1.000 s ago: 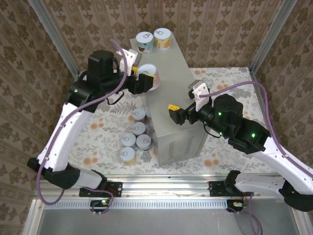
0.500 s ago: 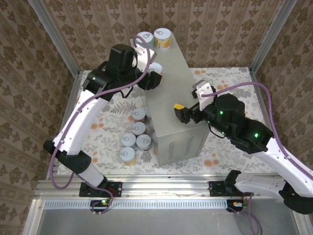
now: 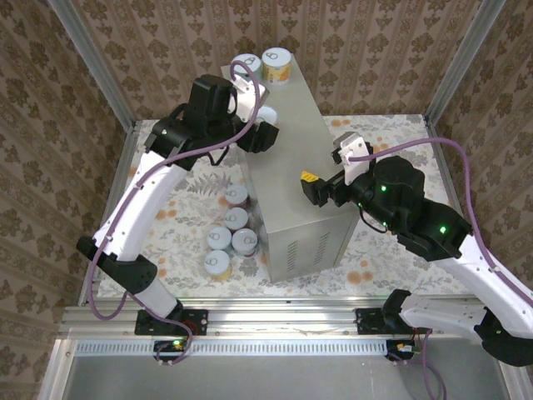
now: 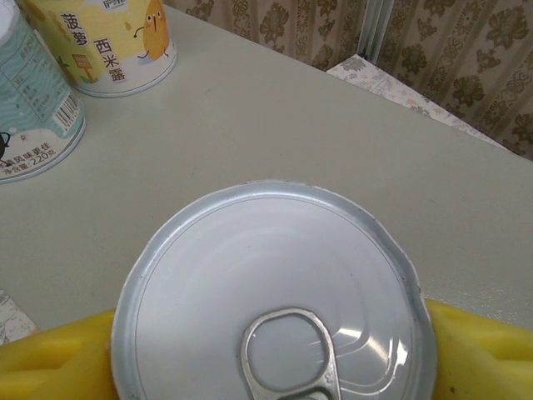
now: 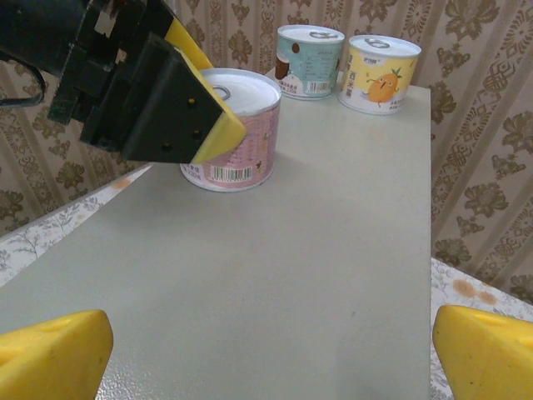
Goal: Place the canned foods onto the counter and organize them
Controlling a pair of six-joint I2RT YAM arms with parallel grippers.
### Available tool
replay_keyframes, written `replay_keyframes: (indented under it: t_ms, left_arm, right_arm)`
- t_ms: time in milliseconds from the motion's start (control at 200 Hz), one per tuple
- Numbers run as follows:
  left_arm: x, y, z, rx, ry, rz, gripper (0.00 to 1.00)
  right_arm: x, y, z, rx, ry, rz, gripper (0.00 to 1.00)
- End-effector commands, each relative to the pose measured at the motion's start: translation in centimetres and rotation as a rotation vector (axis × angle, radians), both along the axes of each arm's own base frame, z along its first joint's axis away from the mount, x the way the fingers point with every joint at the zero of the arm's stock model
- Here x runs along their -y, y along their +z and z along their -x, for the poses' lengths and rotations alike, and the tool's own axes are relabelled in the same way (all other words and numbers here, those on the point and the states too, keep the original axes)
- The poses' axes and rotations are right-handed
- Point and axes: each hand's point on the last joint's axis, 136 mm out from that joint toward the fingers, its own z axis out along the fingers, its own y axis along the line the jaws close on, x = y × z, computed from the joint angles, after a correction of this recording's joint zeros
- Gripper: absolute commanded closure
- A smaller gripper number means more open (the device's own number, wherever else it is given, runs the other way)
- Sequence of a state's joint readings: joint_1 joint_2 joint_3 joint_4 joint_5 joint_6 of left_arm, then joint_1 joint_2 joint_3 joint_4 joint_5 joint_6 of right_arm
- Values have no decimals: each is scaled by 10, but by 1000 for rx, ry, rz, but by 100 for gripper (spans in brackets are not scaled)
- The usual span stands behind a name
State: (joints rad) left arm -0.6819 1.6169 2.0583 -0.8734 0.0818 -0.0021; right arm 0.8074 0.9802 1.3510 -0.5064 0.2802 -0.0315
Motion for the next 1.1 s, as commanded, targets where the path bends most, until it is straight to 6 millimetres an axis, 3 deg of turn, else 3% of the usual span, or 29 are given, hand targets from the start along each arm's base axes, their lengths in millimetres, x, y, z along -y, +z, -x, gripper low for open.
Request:
replay_keyframes:
  t_ms: [0, 105, 220, 470, 665, 1090]
  left_arm:
    - [-6, 32, 7, 90, -5, 66, 16]
    - [-10, 34, 13, 91, -11, 102, 5]
    - [-17, 26, 18, 79, -2, 136, 0]
    - [-20, 3, 20, 60, 25, 199, 0]
    - [-12, -11, 10, 55, 31, 206, 0]
    - [-11, -26, -20, 76, 102, 156, 19]
  right_arm:
    - [0, 8, 1, 14, 12, 4, 0]
    - [-1, 8, 1, 11, 14, 1, 0]
    - [-1, 9, 2, 12, 18, -6, 0]
    - [-6, 13, 1, 12, 37, -17, 0]
    - [-6, 11, 3, 6, 43, -23, 0]
    - [-3, 10, 5, 7, 35, -18, 0]
